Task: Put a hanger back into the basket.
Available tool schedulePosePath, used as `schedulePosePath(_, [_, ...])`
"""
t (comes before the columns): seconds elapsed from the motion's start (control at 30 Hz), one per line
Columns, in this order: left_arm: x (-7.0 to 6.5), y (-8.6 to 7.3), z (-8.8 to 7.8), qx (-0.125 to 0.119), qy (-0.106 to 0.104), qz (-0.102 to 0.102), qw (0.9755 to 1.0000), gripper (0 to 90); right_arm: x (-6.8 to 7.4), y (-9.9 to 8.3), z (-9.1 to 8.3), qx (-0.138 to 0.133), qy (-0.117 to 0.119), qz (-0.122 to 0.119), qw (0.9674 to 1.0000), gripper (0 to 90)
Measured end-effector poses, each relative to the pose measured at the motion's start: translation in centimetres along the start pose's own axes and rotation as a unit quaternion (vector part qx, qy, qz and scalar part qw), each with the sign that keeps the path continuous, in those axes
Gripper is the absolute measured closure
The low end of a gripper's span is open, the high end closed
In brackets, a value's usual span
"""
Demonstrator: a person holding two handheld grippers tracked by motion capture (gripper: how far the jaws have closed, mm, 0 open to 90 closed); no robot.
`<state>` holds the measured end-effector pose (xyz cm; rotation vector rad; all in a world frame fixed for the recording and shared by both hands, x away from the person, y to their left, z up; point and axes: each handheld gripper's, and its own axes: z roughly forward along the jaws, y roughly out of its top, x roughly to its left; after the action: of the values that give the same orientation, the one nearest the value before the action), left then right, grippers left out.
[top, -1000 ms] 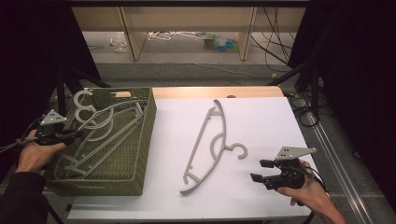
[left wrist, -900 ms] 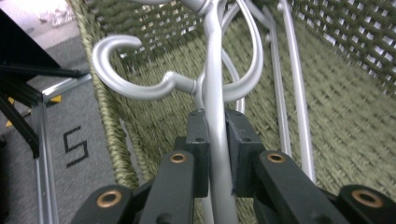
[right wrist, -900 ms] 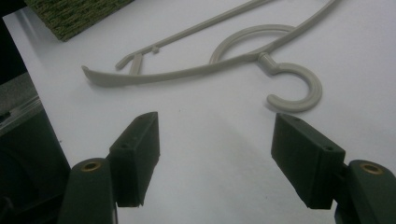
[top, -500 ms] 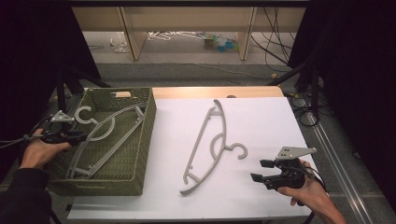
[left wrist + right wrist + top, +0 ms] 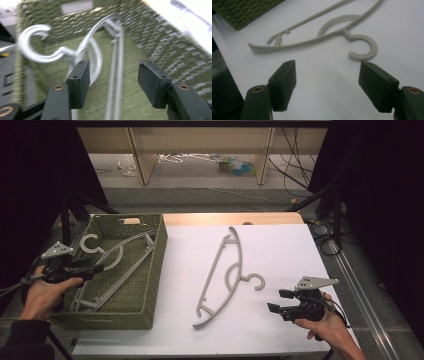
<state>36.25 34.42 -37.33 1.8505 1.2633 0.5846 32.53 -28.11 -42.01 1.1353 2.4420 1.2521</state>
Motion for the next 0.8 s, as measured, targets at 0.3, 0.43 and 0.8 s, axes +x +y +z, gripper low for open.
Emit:
schedulePosePath(0.3, [-6.0, -0.1, 0.1, -0.063, -0.044, -0.005, 0.9971, 28.5, 0.1, 0.1, 0.3, -0.027, -0.015, 0.019, 0.9993, 26.2])
schedulePosePath(0.43, [-8.5, 0.1, 0.4, -0.075, -0.063, 0.005, 0.9952, 22.2, 0.2, 0.0, 0.4, -0.038, -0.023, 0.033, 0.9985, 24.2])
schedulePosePath(0.8, [-14.7, -0.7, 0.5, -0.096, -0.108, 0.031, 0.9890, 20.0, 0.5, 0.0, 0.7, -0.040, -0.021, 0.038, 0.9982, 22.8])
